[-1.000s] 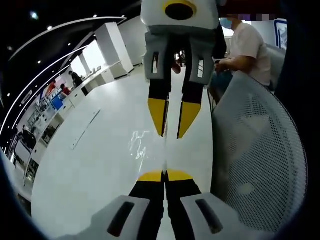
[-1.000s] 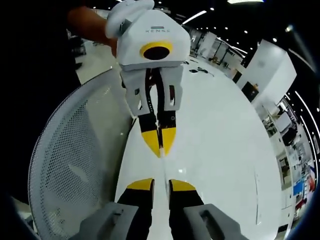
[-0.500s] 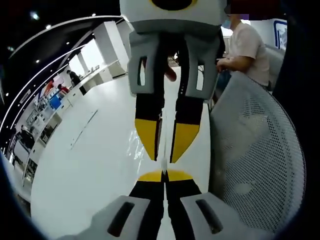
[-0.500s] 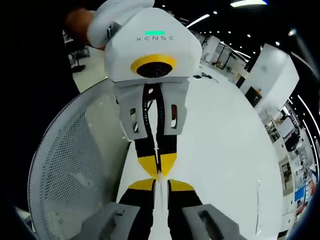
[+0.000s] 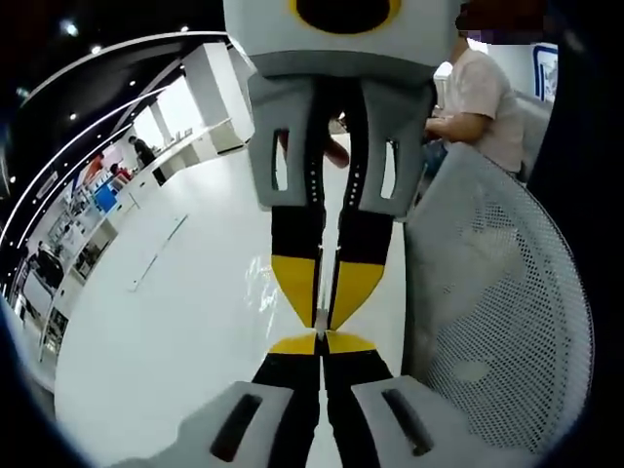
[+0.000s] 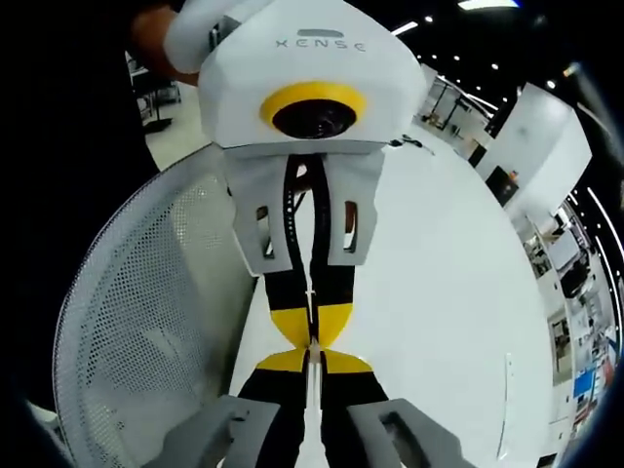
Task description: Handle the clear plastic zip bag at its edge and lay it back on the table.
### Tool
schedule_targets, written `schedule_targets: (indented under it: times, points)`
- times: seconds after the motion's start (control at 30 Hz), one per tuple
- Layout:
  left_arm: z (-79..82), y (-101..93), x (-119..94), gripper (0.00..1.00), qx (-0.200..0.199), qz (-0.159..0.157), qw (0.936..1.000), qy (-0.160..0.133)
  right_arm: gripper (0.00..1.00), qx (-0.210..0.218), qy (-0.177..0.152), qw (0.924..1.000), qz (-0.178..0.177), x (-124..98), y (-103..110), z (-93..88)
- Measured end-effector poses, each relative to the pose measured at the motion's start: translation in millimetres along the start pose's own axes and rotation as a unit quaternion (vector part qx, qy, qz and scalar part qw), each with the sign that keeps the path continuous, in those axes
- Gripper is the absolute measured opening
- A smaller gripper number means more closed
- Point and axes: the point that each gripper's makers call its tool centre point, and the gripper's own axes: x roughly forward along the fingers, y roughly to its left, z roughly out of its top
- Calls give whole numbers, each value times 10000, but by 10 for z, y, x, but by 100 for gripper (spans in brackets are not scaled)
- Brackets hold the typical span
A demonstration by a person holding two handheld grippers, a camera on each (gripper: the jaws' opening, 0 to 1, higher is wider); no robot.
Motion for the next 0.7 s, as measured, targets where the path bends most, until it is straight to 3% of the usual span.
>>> schedule_targets:
  times: [0.6, 0.7]
  points:
    - [-61, -9, 17, 0, -251, -145, 9996, -5, 0, 247, 336, 9991, 40, 46, 34, -84]
    - [-48, -26, 13, 0, 115, -169, 9998, -32, 0, 256, 350, 9990, 54, 48, 40, -84]
